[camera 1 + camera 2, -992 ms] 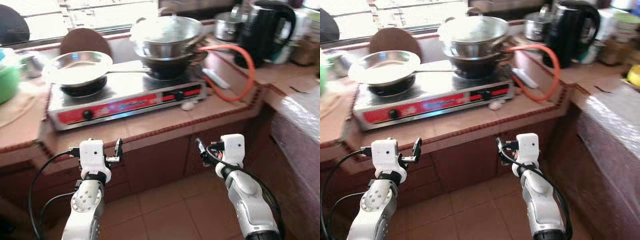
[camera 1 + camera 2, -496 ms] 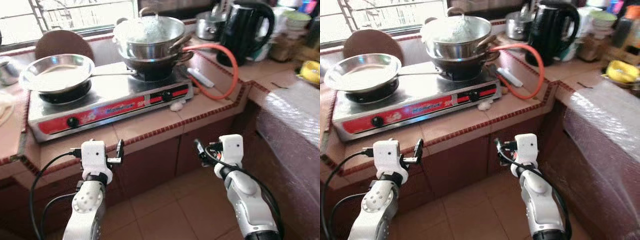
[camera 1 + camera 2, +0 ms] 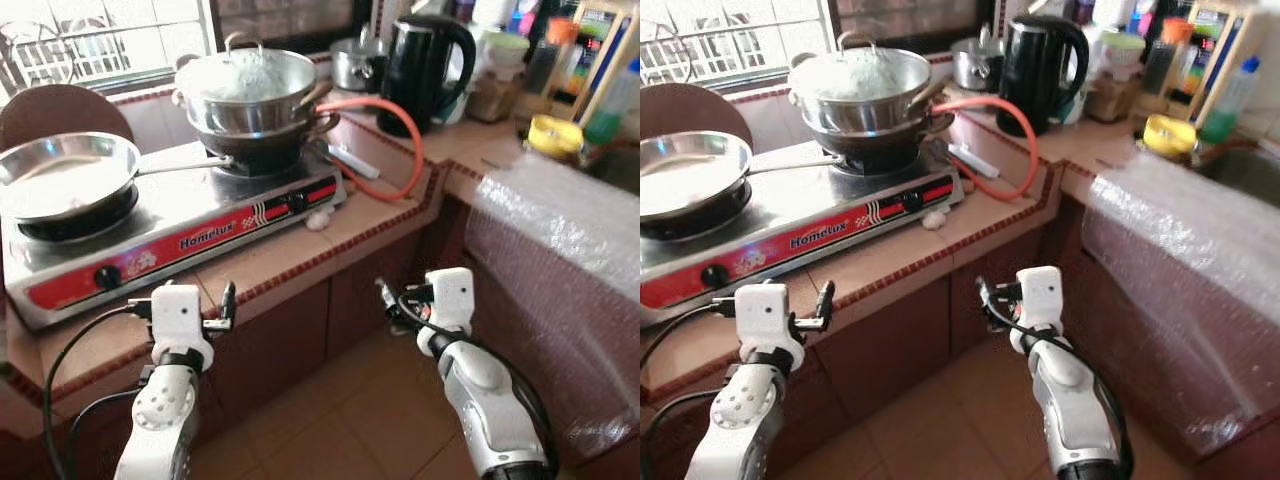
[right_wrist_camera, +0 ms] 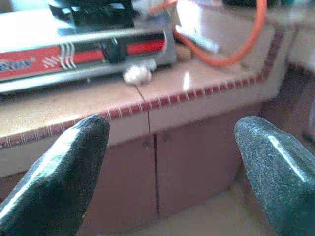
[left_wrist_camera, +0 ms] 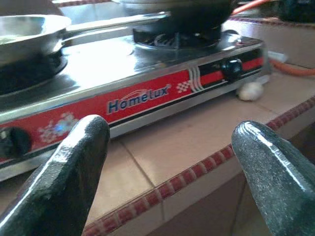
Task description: Kitchen organization
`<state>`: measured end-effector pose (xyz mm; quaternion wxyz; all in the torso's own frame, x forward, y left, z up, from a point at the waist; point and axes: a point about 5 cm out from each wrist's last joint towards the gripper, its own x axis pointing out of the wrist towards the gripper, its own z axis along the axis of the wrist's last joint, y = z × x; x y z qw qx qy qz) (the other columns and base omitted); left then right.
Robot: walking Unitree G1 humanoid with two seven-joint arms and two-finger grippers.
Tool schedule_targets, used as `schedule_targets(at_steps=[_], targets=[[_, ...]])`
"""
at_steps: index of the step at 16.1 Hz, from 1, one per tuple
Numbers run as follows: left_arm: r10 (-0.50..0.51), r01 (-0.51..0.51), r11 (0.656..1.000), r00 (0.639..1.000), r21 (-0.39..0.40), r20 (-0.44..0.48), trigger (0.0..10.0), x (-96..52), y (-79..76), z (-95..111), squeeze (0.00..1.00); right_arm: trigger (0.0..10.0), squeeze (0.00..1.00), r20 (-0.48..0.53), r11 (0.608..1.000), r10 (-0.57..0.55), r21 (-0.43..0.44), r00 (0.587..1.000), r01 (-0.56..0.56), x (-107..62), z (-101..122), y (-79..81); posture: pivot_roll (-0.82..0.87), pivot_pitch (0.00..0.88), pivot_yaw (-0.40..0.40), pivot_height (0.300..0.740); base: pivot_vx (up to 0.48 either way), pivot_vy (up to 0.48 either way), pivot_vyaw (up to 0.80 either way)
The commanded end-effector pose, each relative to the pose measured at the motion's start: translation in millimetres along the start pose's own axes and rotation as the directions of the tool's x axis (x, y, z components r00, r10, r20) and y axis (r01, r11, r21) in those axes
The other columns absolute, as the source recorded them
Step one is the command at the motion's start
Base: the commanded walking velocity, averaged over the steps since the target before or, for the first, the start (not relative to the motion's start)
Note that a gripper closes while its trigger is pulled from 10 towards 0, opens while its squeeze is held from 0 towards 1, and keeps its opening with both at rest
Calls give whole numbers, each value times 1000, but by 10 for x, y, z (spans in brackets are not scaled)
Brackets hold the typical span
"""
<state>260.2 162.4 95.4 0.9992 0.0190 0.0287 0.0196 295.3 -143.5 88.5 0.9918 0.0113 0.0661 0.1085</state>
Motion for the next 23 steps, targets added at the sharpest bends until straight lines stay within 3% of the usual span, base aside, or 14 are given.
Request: schedule_targets(at_steps=[1, 10, 12, 17, 19, 22, 23], targets=[[-20, 20, 1000, 1000, 5, 11, 10000, 9, -46, 35, 0, 10000, 0, -1, 999, -36, 15, 999, 36, -6, 26, -81, -103, 0, 61, 740, 0, 0, 0], [-25, 25, 1000, 1000, -6, -2, 10000, -13, -28, 9, 0, 10000, 0, 37, 986, -46, -156, 998, 51, -28, 74, -116, -103, 0, 60, 740, 0, 0, 0], [-15, 15, 999, 1000, -41, -10, 10000, -9, -29, -4, 0, 10000, 0, 4, 997, -42, -59, 999, 43, -12, 68, -120, -102, 0, 59, 740, 0, -150, 0], [-24, 23, 999, 1000, -36, -19, 10000, -14, -26, -12, 0, 10000, 0, -5, 1000, 24, -12, 1000, -24, -28, 38, -27, -104, 0, 65, 740, 0, -315, 0], [-29, 28, 999, 999, -35, -24, 10000, -9, -28, -20, 0, 10000, 0, 0, 999, 41, -16, 999, -41, -30, 52, -7, -106, 0, 68, 740, 0, -345, 0], [-38, 37, 999, 999, -36, -23, 10000, 3, -39, -9, 0, 10000, 0, 5, 995, -23, -96, 1000, 23, -18, 61, -72, -111, 0, 75, 740, 0, -372, 0], [-40, 39, 999, 999, -35, -24, 10000, 5, -42, -9, 0, 10000, 0, 0, 996, -35, -77, 999, 35, -19, 51, -80, -113, 0, 77, 740, 0, -375, 0]])
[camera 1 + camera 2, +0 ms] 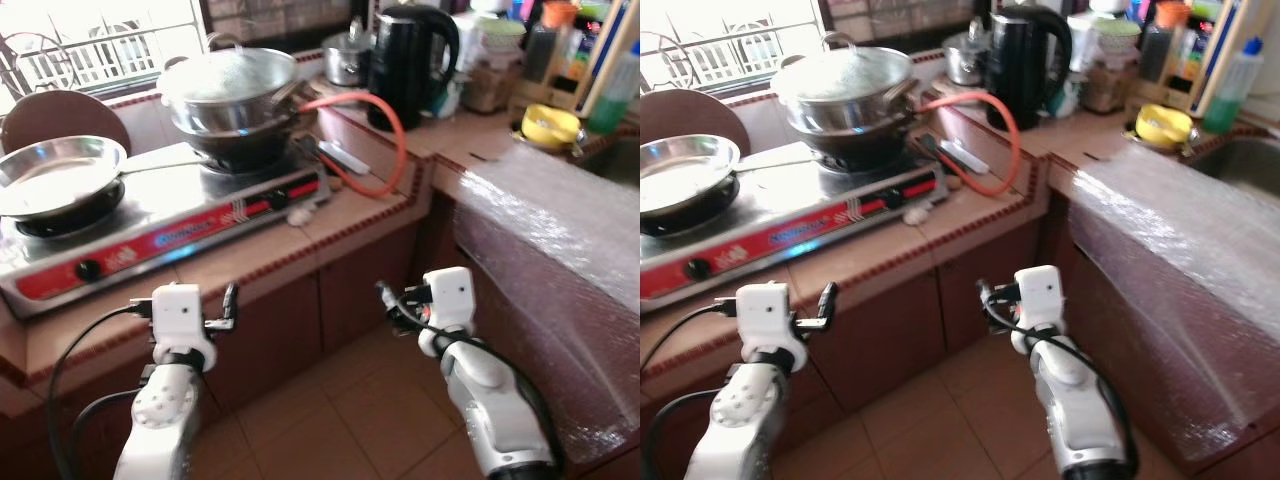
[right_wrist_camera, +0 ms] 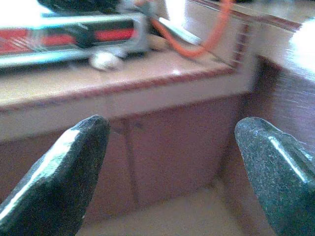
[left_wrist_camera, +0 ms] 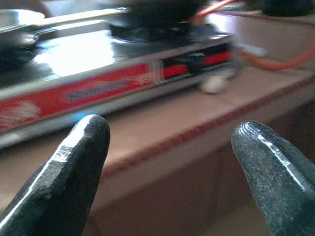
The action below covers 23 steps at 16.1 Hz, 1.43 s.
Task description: Kitchen organization
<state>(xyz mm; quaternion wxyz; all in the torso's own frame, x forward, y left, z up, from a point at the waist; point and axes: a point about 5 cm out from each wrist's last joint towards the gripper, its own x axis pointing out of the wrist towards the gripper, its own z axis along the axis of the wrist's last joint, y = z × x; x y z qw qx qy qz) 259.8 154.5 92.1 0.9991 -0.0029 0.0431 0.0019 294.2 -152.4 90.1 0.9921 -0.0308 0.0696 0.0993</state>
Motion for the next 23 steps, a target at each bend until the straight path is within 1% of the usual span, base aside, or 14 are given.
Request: schedule_targets(at_steps=[1, 2, 3, 4, 5, 6, 7, 8, 11, 15, 19, 20, 22, 23], targets=[[-4, 4, 1000, 1000, 9, 3, 10000, 10, 36, 23, 0, 10000, 0, 27, 1000, -8, 22, 1000, 8, 13, 44, 8, -113, 0, 77, 740, 0, -375, 0], [-6, 6, 1000, 1000, 11, 4, 10000, 15, 36, 25, 0, 10000, 0, 30, 1000, -30, 11, 999, 30, 14, 52, -4, -116, 0, 78, 740, 0, -371, 0], [-6, 6, 1000, 1000, 11, 3, 10000, 16, 37, 23, 0, 10000, 0, 31, 999, -30, 39, 999, 29, 18, 55, -3, -116, 0, 78, 740, 0, -371, 0], [-9, 9, 1000, 1000, 14, 1, 10000, 17, 35, 18, 0, 10000, 0, 26, 999, -47, 26, 999, 46, 24, 63, -17, -117, 0, 77, 740, 0, -375, 0], [-10, 10, 1000, 1000, 13, -1, 10000, 15, 36, 12, 0, 10000, 0, 17, 998, -24, 55, 1000, 23, 30, 70, 5, -117, 0, 76, 740, 0, -368, 0], [-9, 9, 1000, 1000, 13, -1, 10000, 15, 36, 10, 0, 10000, 0, 19, 998, -10, 63, 1000, 9, 30, 77, 17, -117, 0, 76, 740, 0, -368, 0], [-8, 8, 1000, 1000, 14, -1, 10000, 17, 29, 13, 0, 10000, 0, 50, 999, -2, 46, 999, 0, 20, 112, 32, -117, 0, 74, 740, 0, -360, 0], [-8, 8, 1000, 1000, 11, 2, 10000, 19, 26, 14, 0, 10000, 0, 52, 999, -4, 48, 999, 2, 20, 115, 32, -117, 0, 72, 740, 0, -304, 0], [15, -15, 1000, 1000, -8, 10, 10000, 15, 46, 20, 0, 10000, 0, 55, 999, -8, 37, 998, 6, 27, 137, 16, -114, 0, 65, 740, 0, 0, 0], [25, -25, 1000, 1000, -11, 3, 10000, -4, 50, -1, 0, 10000, 0, 53, 999, -7, 36, 999, 5, 25, 135, 8, -109, 0, 59, 740, 0, 0, 0], [33, -33, 999, 999, -13, 4, 10000, 12, 60, 1, 0, 10000, 0, 57, 999, -10, 44, 998, 8, 46, 150, 11, -111, 0, 60, 740, 0, 0, 0], [34, -34, 999, 999, -13, 5, 10000, 16, 64, 3, 0, 10000, 0, 38, 998, -16, 62, 999, 13, 57, 133, 8, -112, 0, 61, 740, 0, 0, -750], [54, -54, 998, 999, -36, -3, 10000, 30, 86, 1, 0, 10000, 0, 40, 999, -6, 44, 999, 5, 58, 131, 31, -114, 0, 65, 740, 0, 0, -750], [58, -58, 998, 998, -28, -2, 10000, 31, 93, 4, 0, 10000, 0, 39, 999, -7, 47, 999, 5, 59, 128, 33, -113, 0, 65, 740, 0, 0, -750]])
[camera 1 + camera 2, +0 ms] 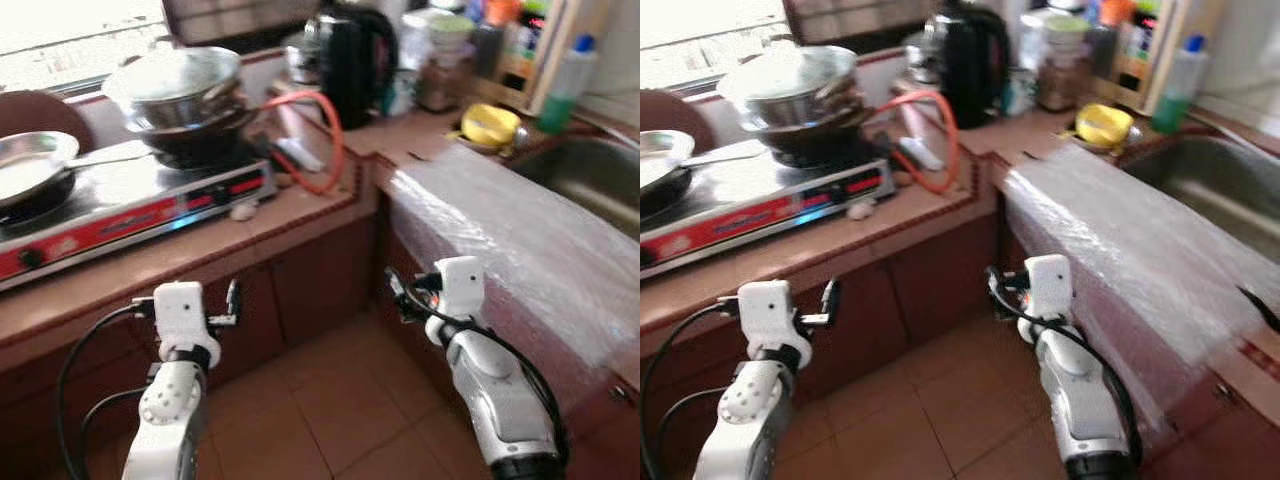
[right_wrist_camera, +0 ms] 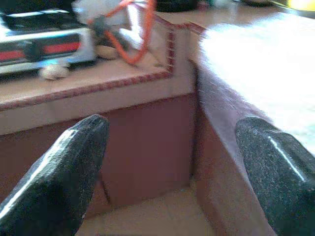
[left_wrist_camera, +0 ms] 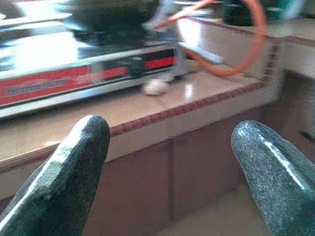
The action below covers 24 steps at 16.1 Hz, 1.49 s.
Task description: Kitchen organization
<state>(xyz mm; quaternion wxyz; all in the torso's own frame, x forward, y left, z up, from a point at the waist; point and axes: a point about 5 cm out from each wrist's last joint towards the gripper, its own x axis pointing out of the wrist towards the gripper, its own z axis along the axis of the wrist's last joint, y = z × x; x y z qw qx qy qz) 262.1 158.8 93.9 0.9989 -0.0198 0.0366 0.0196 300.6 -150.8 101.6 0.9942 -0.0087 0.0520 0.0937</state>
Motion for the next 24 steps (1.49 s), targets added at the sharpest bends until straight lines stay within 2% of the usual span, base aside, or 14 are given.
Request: schedule_targets(at_steps=[1, 14, 16, 18, 24], targets=[[-2, 2, 1000, 1000, 11, -10, 10000, 13, 40, -5, 0, 10000, 0, -4, 1000, 5, 8, 1000, -5, 11, -2, 42, -113, 0, 65, 740, 0, 0, -750], [-31, 31, 1000, 999, 1, -23, 10000, -23, 2, -28, 0, 10000, 0, -6, 1000, -2, 9, 1000, 2, -14, -4, 14, -116, 0, 68, 740, 0, 0, -745], [14, -13, 998, 1000, 54, -16, 10000, -24, 55, -26, 0, 10000, 0, -7, 1000, 0, 8, 1000, 0, -14, -7, 19, -116, 0, 67, 740, 0, 0, -747], [-17, 17, 1000, 1000, 13, -19, 10000, -26, 21, -31, 0, 10000, 0, -5, 1000, 3, 6, 1000, -3, -20, -1, 29, -120, 0, 67, 740, 0, 0, -744], [-26, 26, 1000, 999, 8, -19, 10000, -25, 2, -28, 0, 10000, 0, 0, 1000, 2, 4, 1000, -2, -32, 6, 30, -125, 0, 70, 740, 0, 0, -744]])
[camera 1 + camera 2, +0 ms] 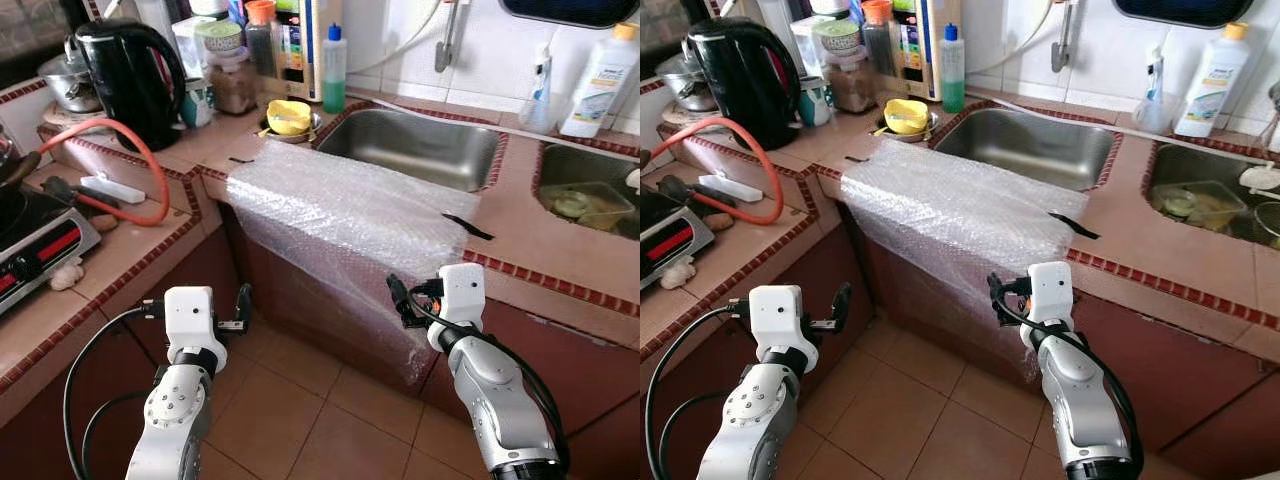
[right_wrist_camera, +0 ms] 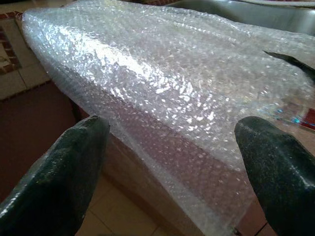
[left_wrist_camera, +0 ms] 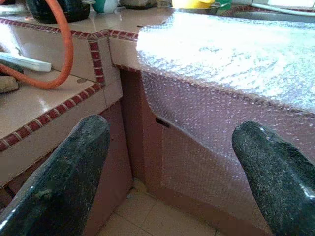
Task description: Kitchen organization
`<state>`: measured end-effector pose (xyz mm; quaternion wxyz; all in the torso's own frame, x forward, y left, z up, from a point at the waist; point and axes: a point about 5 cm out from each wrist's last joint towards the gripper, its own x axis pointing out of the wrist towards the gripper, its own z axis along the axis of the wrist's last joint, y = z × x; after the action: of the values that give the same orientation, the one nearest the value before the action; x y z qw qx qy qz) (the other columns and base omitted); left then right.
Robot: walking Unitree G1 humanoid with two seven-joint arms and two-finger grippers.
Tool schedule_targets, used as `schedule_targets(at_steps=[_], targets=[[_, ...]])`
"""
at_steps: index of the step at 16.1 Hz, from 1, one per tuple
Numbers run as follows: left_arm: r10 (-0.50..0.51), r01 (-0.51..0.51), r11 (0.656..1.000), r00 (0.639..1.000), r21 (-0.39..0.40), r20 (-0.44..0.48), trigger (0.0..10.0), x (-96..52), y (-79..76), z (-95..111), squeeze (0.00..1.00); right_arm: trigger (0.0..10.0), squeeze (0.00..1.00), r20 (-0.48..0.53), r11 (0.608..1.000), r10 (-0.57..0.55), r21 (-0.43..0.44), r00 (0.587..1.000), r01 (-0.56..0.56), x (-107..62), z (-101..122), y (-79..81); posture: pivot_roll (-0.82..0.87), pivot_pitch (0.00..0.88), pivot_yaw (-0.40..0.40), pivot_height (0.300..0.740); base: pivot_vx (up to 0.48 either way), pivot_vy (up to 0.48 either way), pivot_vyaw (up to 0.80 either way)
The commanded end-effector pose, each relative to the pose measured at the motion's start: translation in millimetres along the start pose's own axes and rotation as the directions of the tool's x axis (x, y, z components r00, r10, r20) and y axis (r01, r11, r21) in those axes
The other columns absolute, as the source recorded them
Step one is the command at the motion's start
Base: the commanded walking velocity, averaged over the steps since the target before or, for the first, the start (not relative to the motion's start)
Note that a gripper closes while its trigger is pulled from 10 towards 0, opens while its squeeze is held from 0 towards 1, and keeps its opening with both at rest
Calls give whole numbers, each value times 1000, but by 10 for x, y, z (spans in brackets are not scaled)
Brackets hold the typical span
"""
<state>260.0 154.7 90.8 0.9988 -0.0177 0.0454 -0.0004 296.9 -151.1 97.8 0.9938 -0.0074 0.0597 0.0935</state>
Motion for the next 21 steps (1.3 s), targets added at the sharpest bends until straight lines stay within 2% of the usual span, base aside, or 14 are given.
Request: schedule_targets(at_steps=[1, 6, 10, 11, 17, 20, 21], targets=[[10, -10, 1000, 1000, -1, 1, 10000, -4, 29, 10, 0, 10000, 0, 15, 1000, 2, 1, 1000, -2, 0, 47, 28, -125, 0, 70, 740, 0, 0, -750], [10, -10, 1000, 1000, 2, 2, 10000, -8, 35, 12, 0, 10000, 0, 38, 1000, 8, 8, 999, -8, -11, 63, 37, -123, 0, 71, 740, 0, 0, -746], [13, -13, 1000, 1000, 2, 3, 10000, 10, 40, 13, 0, 10000, 0, 48, 1000, 5, -2, 999, -5, 7, 88, 31, -121, 0, 70, 740, 0, 0, 0], [12, -12, 1000, 1000, 2, 4, 10000, 13, 42, 15, 0, 10000, 0, 36, 1000, 5, 23, 999, -6, 16, 73, 39, -122, 0, 69, 740, 0, 0, -738], [11, -11, 1000, 1000, 7, 9, 10000, 15, 55, 24, 0, 10000, 0, 41, 1000, 7, 8, 999, -7, 16, 80, 37, -121, 0, 69, 740, 0, 0, -734], [23, -24, 999, 999, 43, 23, 10000, 12, 66, 39, 0, 10000, 0, 40, 1000, 7, 7, 999, -8, 15, 74, 43, -120, 0, 72, 740, 0, 0, -733], [9, -9, 1000, 1000, 27, 24, 10000, 14, 57, 40, 0, 10000, 0, 41, 1000, 8, 7, 999, -9, 16, 73, 50, -120, 0, 73, 740, 0, 0, -738]])
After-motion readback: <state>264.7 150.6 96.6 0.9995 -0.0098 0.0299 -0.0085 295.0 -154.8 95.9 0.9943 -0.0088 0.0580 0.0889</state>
